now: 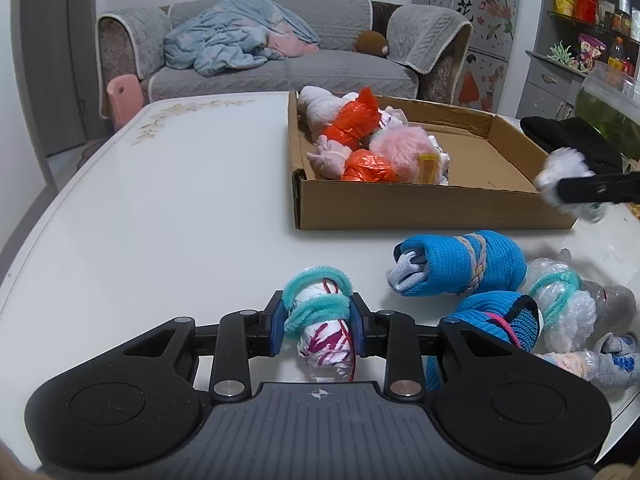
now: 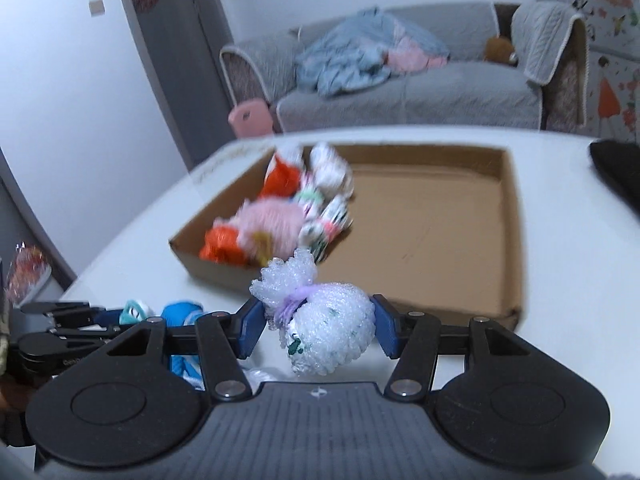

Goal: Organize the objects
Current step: 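Grasp the teal-tied pink-striped sock with the left gripper while the right grasps the bubble-wrap bundle, then lift both bundles and carry them toward the tray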

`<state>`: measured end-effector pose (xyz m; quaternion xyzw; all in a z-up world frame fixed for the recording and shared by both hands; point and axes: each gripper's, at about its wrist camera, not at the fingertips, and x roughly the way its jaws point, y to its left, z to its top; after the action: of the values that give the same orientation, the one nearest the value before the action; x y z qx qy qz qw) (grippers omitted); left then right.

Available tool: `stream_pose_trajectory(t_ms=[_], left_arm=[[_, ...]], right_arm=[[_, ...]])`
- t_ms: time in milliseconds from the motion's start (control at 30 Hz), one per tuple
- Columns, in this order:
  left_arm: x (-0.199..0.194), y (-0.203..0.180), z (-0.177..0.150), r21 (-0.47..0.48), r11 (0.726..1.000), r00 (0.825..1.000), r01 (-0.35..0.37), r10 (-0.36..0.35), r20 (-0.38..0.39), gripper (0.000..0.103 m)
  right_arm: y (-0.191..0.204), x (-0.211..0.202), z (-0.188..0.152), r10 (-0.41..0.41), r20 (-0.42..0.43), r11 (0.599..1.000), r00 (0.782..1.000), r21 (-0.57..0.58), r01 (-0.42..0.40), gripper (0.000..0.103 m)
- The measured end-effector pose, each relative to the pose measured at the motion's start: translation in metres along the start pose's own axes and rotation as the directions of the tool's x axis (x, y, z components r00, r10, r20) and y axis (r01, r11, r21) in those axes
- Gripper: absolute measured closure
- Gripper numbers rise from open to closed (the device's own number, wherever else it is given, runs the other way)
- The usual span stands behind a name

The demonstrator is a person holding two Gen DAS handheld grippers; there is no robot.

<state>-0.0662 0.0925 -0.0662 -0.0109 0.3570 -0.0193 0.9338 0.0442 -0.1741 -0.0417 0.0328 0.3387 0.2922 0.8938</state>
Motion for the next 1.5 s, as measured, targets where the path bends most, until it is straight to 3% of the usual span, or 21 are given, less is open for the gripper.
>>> stream_pose_trajectory(t_ms=[133, 367, 533, 600, 667, 733, 800, 867, 1067, 1267, 1500], left_arm=[[0.0, 0.002, -0.005, 0.01, 1.0, 1.0, -0.018, 0.018, 0.004, 0.065], [0.0, 0.001, -0.011, 0.032, 0.999, 0.999, -0.026, 0.025, 0.042, 0.063], [-0.001, 0.003, -0.016, 0.025, 0.999, 0.998, -0.029, 0.028, 0.06, 0.051], [-0.002, 0.003, -0.017, 0.021, 0.999, 0.997, -0.035, 0.033, 0.062, 0.041], [-0.002, 0.003, -0.019, 0.019, 0.999, 0.997, -0.038, 0.036, 0.066, 0.039], [-0.002, 0.002, -0.019, 0.022, 0.999, 0.997, -0.04, 0.038, 0.067, 0.04], [-0.003, 0.002, -0.019, 0.017, 0.999, 0.997, -0.037, 0.035, 0.071, 0.056], [-0.005, 0.002, -0.019, 0.009, 1.0, 0.997, -0.03, 0.029, 0.073, 0.065], [-0.012, 0.006, -0.016, -0.012, 1.0, 0.998, -0.018, 0.018, 0.064, 0.067], [-0.033, 0.0, 0.022, 0.041, 0.999, 0.994, -0.01, 0.005, 0.106, 0.067], [-0.051, -0.03, 0.113, 0.193, 0.981, 0.976, 0.003, -0.045, 0.215, 0.067]], right_arm=[[-0.019, -0.012, -0.009, -0.071, -0.007, 0.997, 0.997, -0.028, 0.071, 0.05], [-0.044, -0.013, -0.039, -0.123, -0.057, 0.992, 0.991, -0.014, 0.122, 0.05], [-0.043, -0.009, -0.048, -0.128, -0.059, 0.991, 0.99, -0.049, 0.125, 0.047], [-0.041, -0.007, -0.05, -0.128, -0.057, 0.99, 0.99, -0.062, 0.125, 0.043], [-0.039, -0.006, -0.051, -0.131, -0.049, 0.988, 0.99, -0.085, 0.126, 0.041], [-0.04, -0.008, -0.053, -0.133, -0.042, 0.987, 0.99, -0.101, 0.128, 0.041], [-0.039, -0.007, -0.054, -0.138, -0.037, 0.985, 0.99, -0.11, 0.133, 0.043], [-0.038, -0.009, -0.055, -0.147, -0.033, 0.982, 0.989, -0.122, 0.142, 0.05], [-0.041, -0.018, -0.055, -0.138, -0.036, 0.983, 0.99, -0.123, 0.132, 0.053], [-0.042, -0.045, -0.024, -0.124, 0.012, 0.981, 0.992, -0.151, 0.125, 0.053], [-0.047, -0.074, 0.047, -0.111, 0.119, 0.977, 0.987, -0.17, 0.13, 0.053]])
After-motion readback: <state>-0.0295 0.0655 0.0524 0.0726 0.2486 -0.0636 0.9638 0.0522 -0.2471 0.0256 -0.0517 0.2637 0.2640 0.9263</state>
